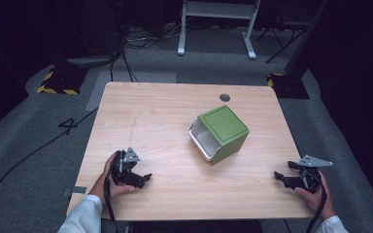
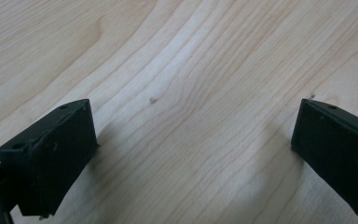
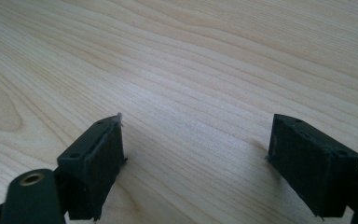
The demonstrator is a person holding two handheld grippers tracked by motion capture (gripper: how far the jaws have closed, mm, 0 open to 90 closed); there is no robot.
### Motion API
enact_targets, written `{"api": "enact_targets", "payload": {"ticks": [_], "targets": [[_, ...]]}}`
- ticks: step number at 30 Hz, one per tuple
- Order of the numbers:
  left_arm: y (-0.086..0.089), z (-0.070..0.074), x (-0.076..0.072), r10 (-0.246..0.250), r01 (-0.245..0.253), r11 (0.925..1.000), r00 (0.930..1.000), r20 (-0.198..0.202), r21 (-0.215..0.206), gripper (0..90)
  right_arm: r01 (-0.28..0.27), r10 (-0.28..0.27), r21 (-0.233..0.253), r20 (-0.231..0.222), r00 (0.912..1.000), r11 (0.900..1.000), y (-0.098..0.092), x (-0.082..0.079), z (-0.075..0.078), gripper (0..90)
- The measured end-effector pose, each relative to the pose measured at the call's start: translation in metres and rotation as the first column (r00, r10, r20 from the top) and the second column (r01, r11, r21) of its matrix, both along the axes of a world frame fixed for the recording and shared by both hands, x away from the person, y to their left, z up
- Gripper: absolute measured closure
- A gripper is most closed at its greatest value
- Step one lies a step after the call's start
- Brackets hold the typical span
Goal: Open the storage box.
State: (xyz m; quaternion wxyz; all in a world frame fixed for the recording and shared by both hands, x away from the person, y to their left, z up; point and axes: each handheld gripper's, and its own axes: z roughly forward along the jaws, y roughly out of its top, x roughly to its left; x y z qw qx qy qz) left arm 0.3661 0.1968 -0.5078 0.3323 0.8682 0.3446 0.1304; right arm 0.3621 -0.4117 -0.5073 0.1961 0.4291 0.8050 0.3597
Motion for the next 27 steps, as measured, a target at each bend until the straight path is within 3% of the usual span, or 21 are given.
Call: {"api": "enact_targets", "payload": {"ticks": [1,4,12,17,18,19,20,23,27], "targets": [[0.0,0.0,0.0,0.0,0.0,1.0,1.0,0.0,0.0,0.3,0.0,0.0,0.0,0.0,1.0,1.0,0.0,0.0,0.0,18.1],[-0.015,0.0,0.005,-0.072,0.072,0.9974,0.9974,-0.007,-0.004,0.0,0.0,0.0,0.0,0.0,1.0,1.0,0.0,0.0,0.0,18.1],[-0.039,0.002,0.01,-0.154,0.154,0.9879,0.988,-0.011,0.015,0.5,0.0,0.0,0.0,0.0,1.0,1.0,0.0,0.001,0.0,18.0],[-0.054,0.007,0.009,-0.229,0.229,0.9734,0.9734,-0.013,0.013,17.2,0.0,0.0,-0.001,0.0,1.0,1.0,0.0,0.001,0.0,17.9],[-0.062,0.008,0.009,-0.248,0.248,0.9681,0.9686,-0.003,0.033,15.8,0.001,-0.001,0.0,0.0,1.0,1.0,0.0,0.001,0.0,18.0],[-0.062,0.008,0.009,-0.248,0.248,0.9681,0.9686,-0.003,0.033,16.3,0.001,-0.001,0.0,0.0,1.0,1.0,0.0,0.001,0.0,18.0],[-0.069,0.011,0.009,-0.271,0.27,0.9616,0.9627,-0.003,0.047,16.9,0.001,-0.001,0.0,0.0,1.0,1.0,0.0,0.001,0.0,18.0],[-0.079,0.017,0.01,-0.29,0.29,0.9569,0.957,0.003,0.018,18.0,0.001,-0.001,0.0,0.0,1.0,1.0,0.0,0.001,0.0,18.0],[-0.089,0.025,0.009,-0.311,0.31,0.9505,0.9502,0.024,0.013,19.9,0.0,0.0,0.0,0.0,1.0,1.0,0.0,0.001,0.0,18.0]]}}
